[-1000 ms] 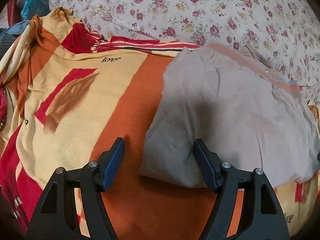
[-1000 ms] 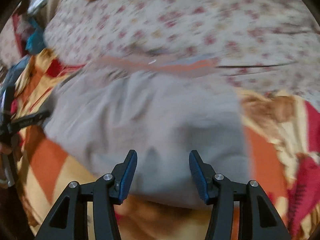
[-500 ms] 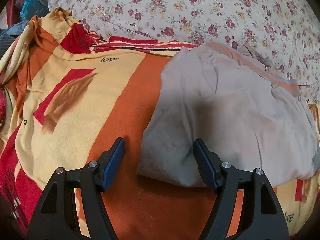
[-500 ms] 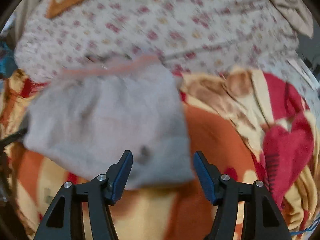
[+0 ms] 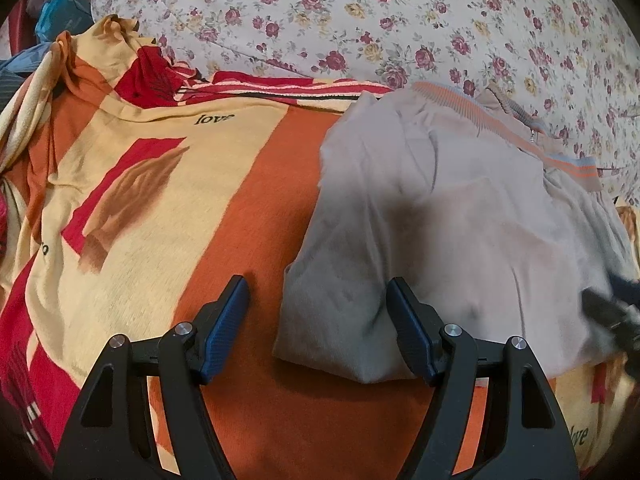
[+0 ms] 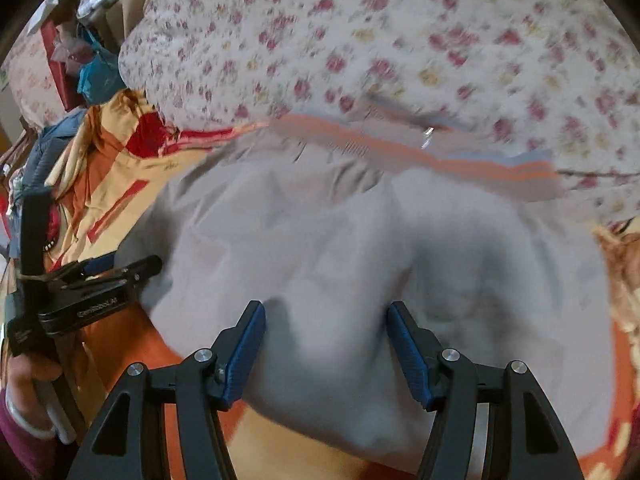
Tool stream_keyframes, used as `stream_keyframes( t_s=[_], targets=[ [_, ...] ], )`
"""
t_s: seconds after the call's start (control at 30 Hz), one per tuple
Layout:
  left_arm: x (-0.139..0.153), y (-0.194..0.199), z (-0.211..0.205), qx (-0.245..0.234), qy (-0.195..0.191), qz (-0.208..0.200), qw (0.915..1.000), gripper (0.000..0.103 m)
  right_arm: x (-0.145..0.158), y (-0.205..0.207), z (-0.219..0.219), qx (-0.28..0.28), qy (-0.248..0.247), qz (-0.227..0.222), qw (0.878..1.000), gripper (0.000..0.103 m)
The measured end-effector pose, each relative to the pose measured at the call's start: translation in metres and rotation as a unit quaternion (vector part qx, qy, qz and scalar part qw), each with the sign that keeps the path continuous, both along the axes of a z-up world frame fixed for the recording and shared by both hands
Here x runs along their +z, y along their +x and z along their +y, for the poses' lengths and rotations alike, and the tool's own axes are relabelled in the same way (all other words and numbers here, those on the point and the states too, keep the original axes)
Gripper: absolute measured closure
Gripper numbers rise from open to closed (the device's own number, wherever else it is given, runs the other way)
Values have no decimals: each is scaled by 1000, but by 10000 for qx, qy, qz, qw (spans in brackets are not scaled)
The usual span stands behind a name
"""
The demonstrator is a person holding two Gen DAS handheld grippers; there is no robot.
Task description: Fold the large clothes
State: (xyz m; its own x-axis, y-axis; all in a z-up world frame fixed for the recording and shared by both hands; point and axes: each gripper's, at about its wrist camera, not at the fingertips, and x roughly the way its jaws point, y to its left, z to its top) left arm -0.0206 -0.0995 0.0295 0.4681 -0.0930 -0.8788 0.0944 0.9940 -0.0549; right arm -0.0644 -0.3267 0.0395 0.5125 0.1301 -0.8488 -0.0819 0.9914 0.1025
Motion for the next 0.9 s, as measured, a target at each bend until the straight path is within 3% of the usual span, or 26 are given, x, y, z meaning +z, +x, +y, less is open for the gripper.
stream_keyframes(
  t_s=[0.17,0.27,0.5,0.77,0.9],
  targets=[
    [0,2,0,22,-33,38,10000,31,-15,-13,14,252,-523,50,9983,41],
    [0,2,-1,50,-40,45,10000,31,-4,-16,10,330,-515,153,9980,42],
    [4,2,4,178,-176,8,9997,31,26,-15,4,228,-527,-269,9980,42],
    [7,4,8,273,-306,-32,9992,31,-14,-5,9,191,-511,231,9982,41],
    [9,5,14,367,-436,-46,9984,31,-5,-7,8,198,-483,195,9984,41]
  ],
)
